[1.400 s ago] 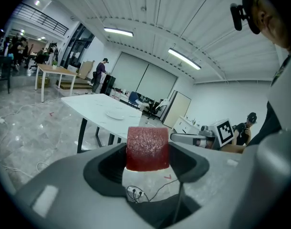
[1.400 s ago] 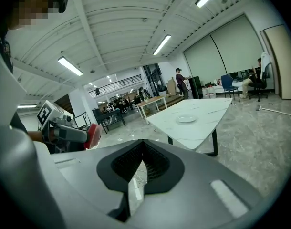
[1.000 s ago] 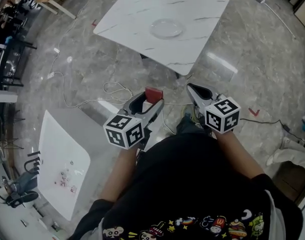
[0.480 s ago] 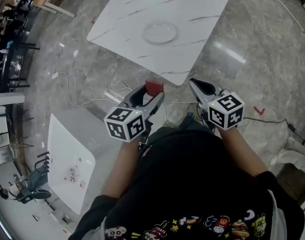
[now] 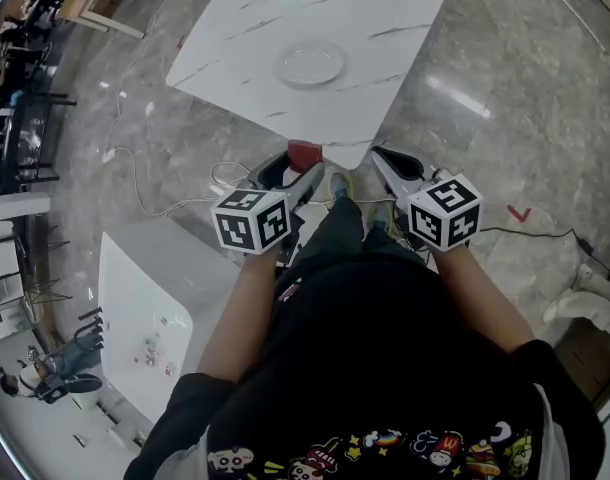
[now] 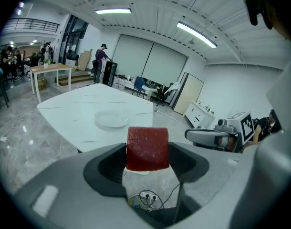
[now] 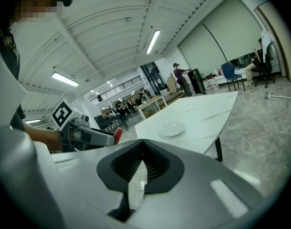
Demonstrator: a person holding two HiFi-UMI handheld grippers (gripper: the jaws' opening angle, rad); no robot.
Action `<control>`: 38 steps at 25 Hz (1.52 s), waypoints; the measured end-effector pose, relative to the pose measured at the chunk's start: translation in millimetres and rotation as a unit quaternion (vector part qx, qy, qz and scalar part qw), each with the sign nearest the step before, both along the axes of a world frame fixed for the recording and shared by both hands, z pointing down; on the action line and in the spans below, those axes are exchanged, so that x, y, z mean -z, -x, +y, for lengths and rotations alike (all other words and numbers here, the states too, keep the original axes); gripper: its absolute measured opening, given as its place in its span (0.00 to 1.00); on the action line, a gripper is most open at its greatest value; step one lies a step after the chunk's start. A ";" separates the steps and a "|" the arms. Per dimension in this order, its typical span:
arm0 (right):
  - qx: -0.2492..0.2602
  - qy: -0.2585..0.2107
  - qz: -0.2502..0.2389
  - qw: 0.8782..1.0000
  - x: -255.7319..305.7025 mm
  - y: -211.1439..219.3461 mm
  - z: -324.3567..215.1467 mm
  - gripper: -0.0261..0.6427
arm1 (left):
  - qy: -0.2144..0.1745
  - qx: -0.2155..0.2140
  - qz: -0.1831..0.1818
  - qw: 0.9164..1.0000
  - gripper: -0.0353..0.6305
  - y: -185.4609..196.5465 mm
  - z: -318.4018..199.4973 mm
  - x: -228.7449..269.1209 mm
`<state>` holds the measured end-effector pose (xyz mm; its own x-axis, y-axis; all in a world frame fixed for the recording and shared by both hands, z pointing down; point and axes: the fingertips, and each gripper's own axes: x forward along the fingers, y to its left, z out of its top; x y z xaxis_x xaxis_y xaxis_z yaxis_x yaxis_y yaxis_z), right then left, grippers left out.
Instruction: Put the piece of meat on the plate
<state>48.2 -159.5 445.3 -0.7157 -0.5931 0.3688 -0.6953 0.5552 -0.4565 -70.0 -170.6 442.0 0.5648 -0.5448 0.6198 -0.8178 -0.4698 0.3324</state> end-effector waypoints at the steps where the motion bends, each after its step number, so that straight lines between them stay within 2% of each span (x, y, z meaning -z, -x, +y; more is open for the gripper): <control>1: -0.001 0.001 0.001 1.000 -1.1 1.6 -1.6 0.08 | 0.001 -0.002 0.000 1.000 0.64 0.8 -4.6 -2.8; 14: -0.018 0.032 0.042 0.998 -23.4 30.7 -64.1 0.08 | 0.027 -0.013 0.003 1.000 0.64 21.8 -105.7 -54.4; 20: -0.054 0.056 0.061 0.995 -32.1 36.4 -92.0 0.08 | 0.050 -0.026 -0.002 0.998 0.63 33.5 -175.6 -86.7; 27: -0.093 0.086 0.073 0.989 -45.9 34.3 -105.6 0.08 | 0.070 -0.068 -0.053 0.994 0.63 28.2 -245.6 -130.1; 38: -0.165 0.110 0.053 0.979 -56.4 3.4 -122.0 0.08 | 0.083 -0.109 -0.123 0.983 0.64 9.1 -281.4 -160.6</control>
